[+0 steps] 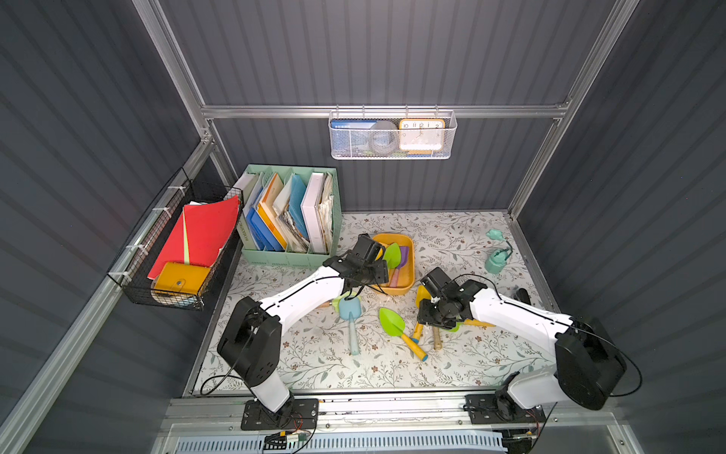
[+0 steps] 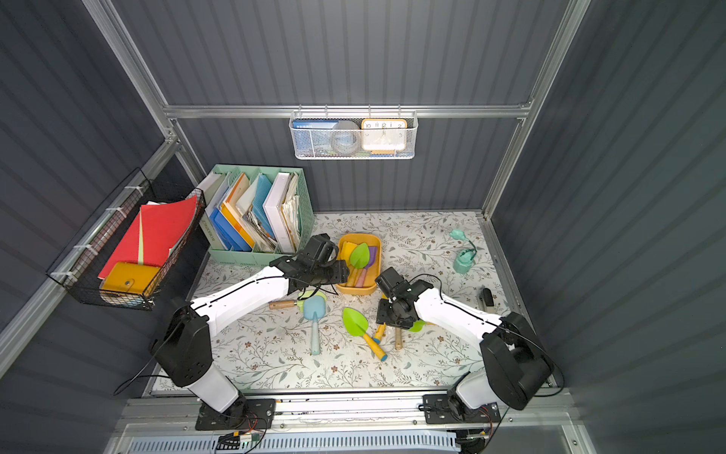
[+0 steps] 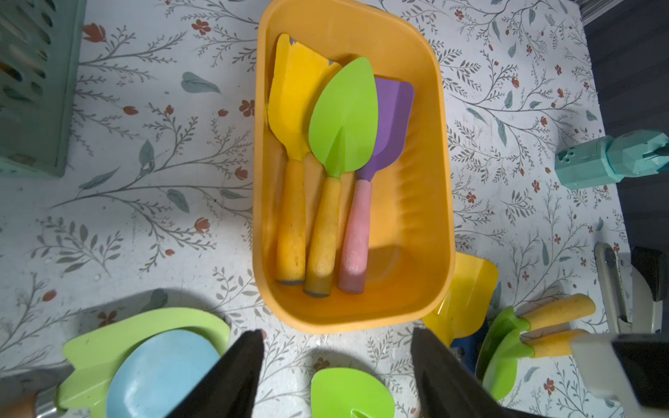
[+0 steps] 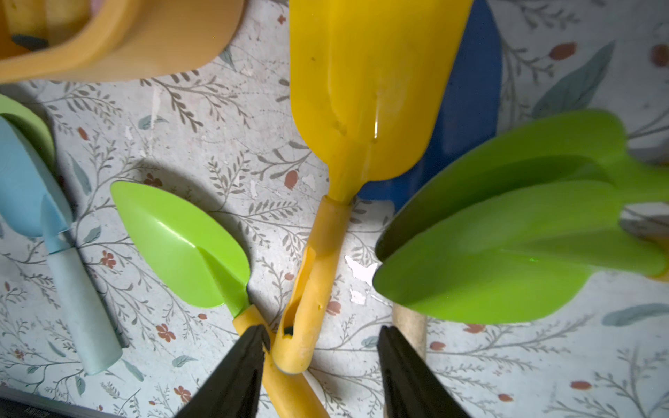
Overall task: Put the shovel into the storage box
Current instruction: Place the shovel in the storage box, then pick up the shovel from the center of the board.
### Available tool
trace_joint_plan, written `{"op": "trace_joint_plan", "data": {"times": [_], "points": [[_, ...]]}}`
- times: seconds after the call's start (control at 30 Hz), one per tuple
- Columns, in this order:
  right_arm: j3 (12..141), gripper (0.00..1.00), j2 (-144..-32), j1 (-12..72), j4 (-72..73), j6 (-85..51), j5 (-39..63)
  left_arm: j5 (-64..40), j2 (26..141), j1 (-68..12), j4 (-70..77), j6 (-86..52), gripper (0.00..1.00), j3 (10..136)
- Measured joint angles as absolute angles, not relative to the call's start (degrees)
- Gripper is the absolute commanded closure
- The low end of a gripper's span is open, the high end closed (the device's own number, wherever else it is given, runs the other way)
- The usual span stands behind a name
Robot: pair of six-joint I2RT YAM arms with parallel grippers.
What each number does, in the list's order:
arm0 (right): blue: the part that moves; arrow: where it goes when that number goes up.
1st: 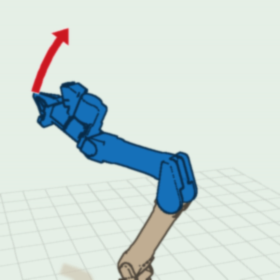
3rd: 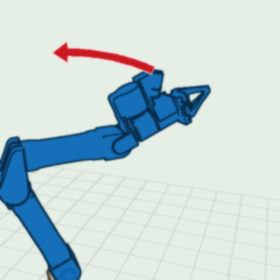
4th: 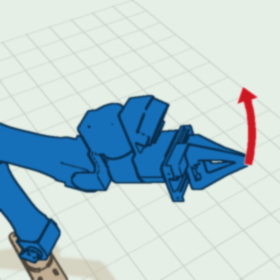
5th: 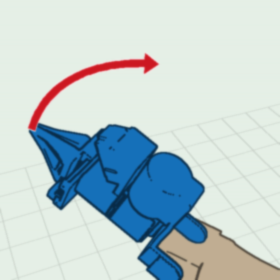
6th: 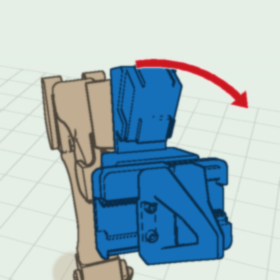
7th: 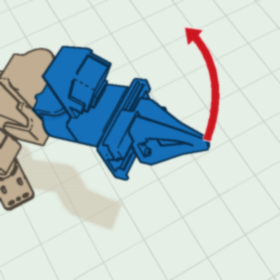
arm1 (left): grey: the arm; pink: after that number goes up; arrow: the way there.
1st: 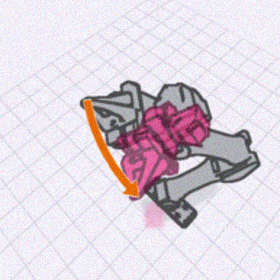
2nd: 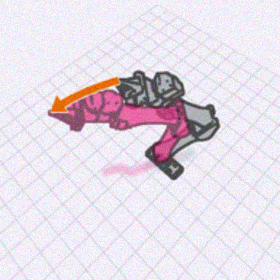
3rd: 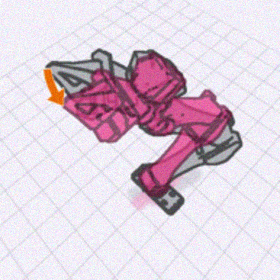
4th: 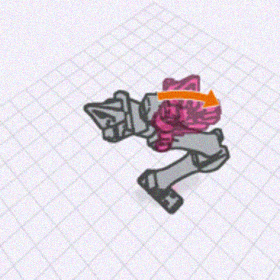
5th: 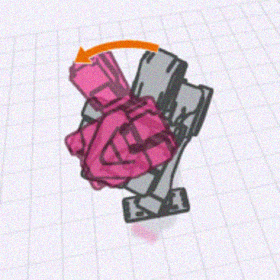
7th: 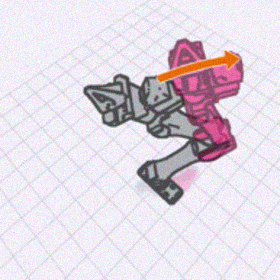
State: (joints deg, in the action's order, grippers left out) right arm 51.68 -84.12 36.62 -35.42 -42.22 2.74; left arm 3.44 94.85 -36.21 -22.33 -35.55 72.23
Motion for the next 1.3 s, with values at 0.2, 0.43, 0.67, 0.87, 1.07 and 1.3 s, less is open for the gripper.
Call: {"op": "trace_joint_plan", "data": {"times": [0.2, 0.43, 0.67, 0.87, 1.07, 1.3], "points": [[53.4, 0.51, -88.5, 37.7, -35.4, -43.7, 2.8, 3.4, 93.7, -36.2, -22.1, -36.4, 0.33, 70.3], [54.1, 0.57, -92.5, 38.0, -35.1, -45.6, 2.7, 3.4, 93.7, -36.2, -21.7, -37.1, 0.34, 69.3], [54.1, 0.64, -95.4, 38.0, -34.0, -47.0, 2.8, 3.4, 93.7, -36.2, -21.1, -37.2, 0.34, 67.8], [54.4, 0.78, -96.1, 38.0, -33.2, -47.9, 2.8, 3.4, 93.7, -36.2, -20.7, -37.5, 0.34, 67.4], [54.5, 0.82, -95.9, 38.0, -32.8, -48.2, 2.3, 3.2, 93.7, -36.2, -20.5, -37.6, 0.34, 67.3], [54.5, 0.82, -92.3, 37.5, -33.8, -48.1, 0.8, 2.5, 92.9, -36.2, -20.5, -39.6, 0.33, 65.6]]}}
